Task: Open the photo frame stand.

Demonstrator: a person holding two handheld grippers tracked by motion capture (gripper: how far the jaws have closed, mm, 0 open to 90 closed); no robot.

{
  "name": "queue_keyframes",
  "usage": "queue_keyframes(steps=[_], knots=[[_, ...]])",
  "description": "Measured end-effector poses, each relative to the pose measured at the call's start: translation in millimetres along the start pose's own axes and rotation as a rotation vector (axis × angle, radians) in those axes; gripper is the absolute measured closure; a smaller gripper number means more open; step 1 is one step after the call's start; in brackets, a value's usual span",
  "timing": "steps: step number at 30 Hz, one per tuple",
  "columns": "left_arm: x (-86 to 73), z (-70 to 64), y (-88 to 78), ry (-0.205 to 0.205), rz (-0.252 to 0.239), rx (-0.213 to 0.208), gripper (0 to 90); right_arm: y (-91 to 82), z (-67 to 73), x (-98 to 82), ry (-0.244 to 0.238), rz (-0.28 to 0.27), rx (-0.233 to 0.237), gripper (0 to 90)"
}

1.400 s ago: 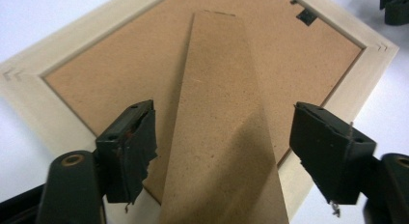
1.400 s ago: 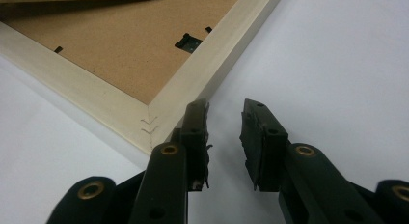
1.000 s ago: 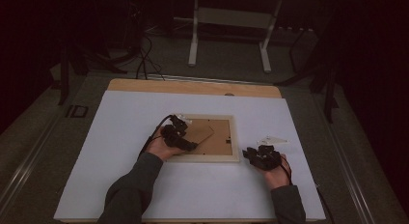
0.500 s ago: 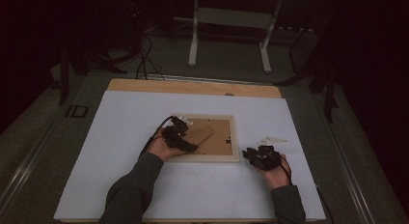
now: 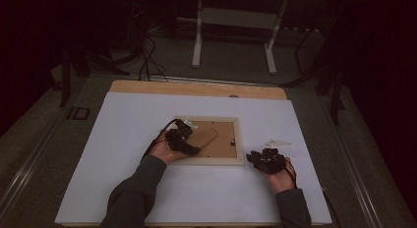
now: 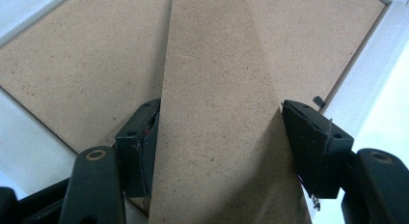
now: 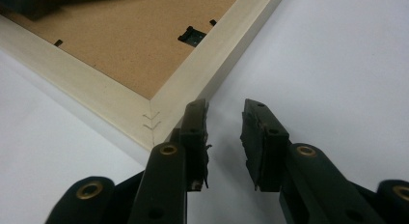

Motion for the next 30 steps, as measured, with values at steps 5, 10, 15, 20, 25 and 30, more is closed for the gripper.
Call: queue_keyframes(steps=[5,10,15,20,25,30], knots=[[0.3,-3.4,0.5,0.025,0.011,0.030,35.5,0.3,-0.4,-0.3,0.001,0.000,0.000,71.0],[0.4,-7.9,0.4,0.057,0.008,0.065,35.6,0.8,0.0,-0.2,-0.001,0.003,0.000,71.0],[0.1,-12.4,-1.3,0.077,-0.005,0.097,35.6,0.3,-0.6,-0.3,-0.001,-0.001,-0.002,71.0],[-3.5,-18.4,-2.8,0.101,-0.036,0.138,35.6,-0.4,-0.3,0.2,-0.001,-0.003,-0.003,71.1],[-4.8,-22.4,-4.6,0.119,-0.057,0.163,35.6,-0.2,0.1,0.2,-0.005,-0.004,-0.003,71.1],[-5.5,-27.3,-7.2,0.137,-0.072,0.191,35.6,-1.0,0.3,0.7,-0.003,-0.006,-0.002,71.1]])
Point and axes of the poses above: each handheld gripper's, and its own axes: y roughly forward along the jaws, x roughly out of its top, z roughly to its left, the point moved 1 cm from there along y, roughly forward along the jaws, and after that the axes turned 2 degrees about -z, right-handed, at the moved point
